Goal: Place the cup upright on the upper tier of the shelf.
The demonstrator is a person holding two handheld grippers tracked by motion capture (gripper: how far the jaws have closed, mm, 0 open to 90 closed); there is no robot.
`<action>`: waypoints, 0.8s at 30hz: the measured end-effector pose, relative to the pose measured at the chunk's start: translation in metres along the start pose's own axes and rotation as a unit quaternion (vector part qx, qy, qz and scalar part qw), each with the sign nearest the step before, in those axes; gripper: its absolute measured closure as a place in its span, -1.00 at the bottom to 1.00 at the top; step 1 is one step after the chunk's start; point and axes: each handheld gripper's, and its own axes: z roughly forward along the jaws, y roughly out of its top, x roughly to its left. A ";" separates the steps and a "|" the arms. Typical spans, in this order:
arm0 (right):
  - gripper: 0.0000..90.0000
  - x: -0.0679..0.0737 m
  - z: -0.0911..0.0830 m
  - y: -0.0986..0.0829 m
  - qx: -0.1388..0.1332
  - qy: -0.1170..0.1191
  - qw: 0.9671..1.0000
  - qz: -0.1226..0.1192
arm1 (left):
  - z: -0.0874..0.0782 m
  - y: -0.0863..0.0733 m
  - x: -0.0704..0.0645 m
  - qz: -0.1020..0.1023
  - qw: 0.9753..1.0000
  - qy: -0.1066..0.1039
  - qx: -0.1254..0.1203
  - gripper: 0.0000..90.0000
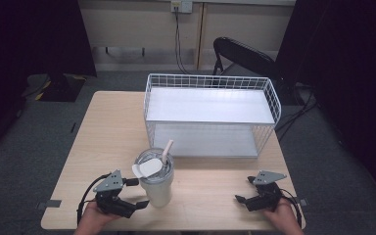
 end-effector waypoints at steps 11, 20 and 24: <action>-0.75 0.000 0.000 0.000 0.000 0.000 1.000 0.000 | -0.001 0.005 -0.002 -0.007 1.000 0.002 -0.017 -0.65; -0.75 0.000 0.000 0.000 0.000 0.000 1.000 0.000 | 0.001 0.010 -0.005 -0.002 1.000 0.000 -0.029 -0.65; -0.75 0.000 0.000 0.000 0.000 0.000 1.000 0.000 | 0.003 0.011 -0.006 -0.002 0.999 -0.001 -0.034 -0.65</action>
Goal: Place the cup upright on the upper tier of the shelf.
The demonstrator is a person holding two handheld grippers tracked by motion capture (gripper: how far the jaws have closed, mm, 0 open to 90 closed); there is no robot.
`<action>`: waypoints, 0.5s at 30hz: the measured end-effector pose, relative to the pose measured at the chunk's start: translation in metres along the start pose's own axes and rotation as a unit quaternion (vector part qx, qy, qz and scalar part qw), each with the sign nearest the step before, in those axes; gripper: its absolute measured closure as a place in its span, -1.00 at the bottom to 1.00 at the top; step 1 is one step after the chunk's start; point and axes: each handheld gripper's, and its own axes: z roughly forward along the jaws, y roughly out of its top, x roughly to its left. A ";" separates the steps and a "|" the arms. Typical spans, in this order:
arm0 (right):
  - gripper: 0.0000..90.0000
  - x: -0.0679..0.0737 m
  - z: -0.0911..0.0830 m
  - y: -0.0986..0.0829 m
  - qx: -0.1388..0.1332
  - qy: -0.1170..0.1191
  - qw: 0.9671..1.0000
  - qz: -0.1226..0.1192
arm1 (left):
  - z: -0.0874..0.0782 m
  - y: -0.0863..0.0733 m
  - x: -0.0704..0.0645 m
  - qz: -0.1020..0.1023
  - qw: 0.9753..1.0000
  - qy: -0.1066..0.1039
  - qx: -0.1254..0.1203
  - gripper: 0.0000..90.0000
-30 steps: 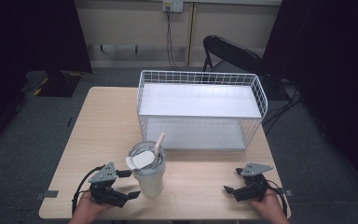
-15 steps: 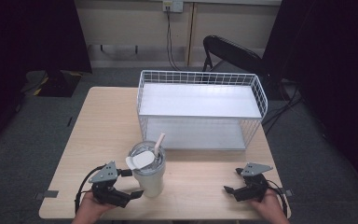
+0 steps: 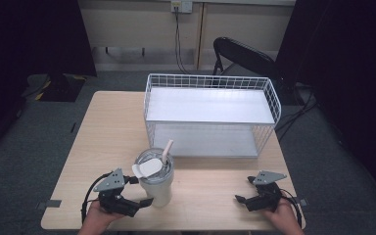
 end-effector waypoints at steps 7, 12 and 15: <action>-0.75 0.000 0.000 0.000 0.000 0.000 1.000 0.000 | 0.002 0.003 0.000 0.000 1.000 0.003 -0.021 -0.65; -0.75 0.000 0.000 0.000 0.000 -0.001 1.000 0.000 | 0.004 0.004 0.000 -0.002 1.000 0.003 -0.027 -0.65; -0.75 0.000 0.000 0.000 0.000 -0.001 1.000 0.001 | 0.006 0.005 -0.001 0.002 1.000 0.007 -0.030 -0.66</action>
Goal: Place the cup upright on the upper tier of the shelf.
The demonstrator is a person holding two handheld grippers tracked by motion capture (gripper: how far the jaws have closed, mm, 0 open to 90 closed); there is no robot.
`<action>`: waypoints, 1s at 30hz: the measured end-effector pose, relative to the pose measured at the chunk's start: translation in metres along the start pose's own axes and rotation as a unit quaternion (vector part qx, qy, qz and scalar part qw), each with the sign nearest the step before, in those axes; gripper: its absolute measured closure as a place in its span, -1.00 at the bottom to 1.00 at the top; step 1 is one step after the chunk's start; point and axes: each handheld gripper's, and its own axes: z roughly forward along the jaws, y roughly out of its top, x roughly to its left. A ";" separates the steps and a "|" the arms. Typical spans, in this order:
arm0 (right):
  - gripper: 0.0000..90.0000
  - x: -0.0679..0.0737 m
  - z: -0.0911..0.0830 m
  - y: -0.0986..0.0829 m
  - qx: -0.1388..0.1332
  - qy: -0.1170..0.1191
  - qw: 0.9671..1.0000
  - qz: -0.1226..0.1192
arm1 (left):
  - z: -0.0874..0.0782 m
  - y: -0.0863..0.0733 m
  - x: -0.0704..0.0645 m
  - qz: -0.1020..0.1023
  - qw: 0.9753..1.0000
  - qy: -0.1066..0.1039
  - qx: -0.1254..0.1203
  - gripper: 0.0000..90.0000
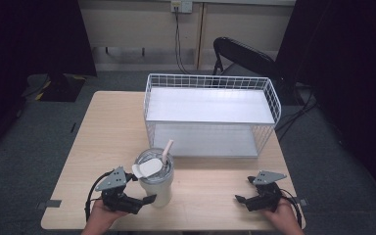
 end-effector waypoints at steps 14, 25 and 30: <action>-0.75 0.000 0.000 0.000 0.000 0.000 1.000 0.000 | 0.008 0.001 -0.001 0.007 1.000 0.006 -0.012 -0.77; -0.75 0.000 0.000 0.000 0.000 0.000 1.000 0.000 | 0.016 0.001 -0.002 0.015 1.000 0.015 -0.020 -0.82; -0.75 0.000 0.000 0.000 0.000 0.000 1.000 0.000 | 0.019 0.000 -0.002 0.014 0.999 0.013 -0.029 -0.83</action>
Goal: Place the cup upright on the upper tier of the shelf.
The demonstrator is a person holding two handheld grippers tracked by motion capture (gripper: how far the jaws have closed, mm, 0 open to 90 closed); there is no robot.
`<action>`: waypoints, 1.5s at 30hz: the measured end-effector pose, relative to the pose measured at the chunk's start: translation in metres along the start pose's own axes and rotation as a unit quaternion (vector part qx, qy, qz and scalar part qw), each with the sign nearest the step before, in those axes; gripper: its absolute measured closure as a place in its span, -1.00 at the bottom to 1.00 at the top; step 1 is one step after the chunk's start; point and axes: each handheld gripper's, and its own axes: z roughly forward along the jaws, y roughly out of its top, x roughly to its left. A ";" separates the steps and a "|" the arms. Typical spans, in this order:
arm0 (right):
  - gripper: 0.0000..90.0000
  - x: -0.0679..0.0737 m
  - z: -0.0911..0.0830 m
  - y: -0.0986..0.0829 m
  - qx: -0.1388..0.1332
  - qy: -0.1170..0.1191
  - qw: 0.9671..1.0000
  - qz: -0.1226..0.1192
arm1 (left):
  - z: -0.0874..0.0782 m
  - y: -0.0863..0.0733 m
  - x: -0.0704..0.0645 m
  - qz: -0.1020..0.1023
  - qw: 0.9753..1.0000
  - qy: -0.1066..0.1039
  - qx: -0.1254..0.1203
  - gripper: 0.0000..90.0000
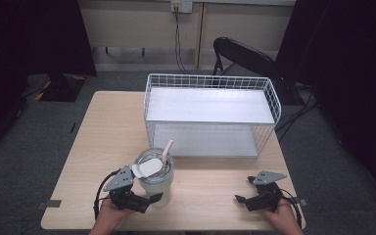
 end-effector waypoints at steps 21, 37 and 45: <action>-0.75 0.000 0.000 0.000 0.000 0.000 1.000 0.000 | 0.005 0.001 -0.005 0.030 0.999 0.023 -0.027 -0.81; -0.75 0.000 0.000 0.000 0.000 0.000 1.000 0.000 | -0.001 0.009 -0.005 0.025 0.999 0.030 -0.012 -0.79; -0.75 0.000 0.000 0.000 0.000 0.000 1.000 0.000 | -0.006 0.028 -0.003 0.022 0.999 0.030 -0.023 -0.79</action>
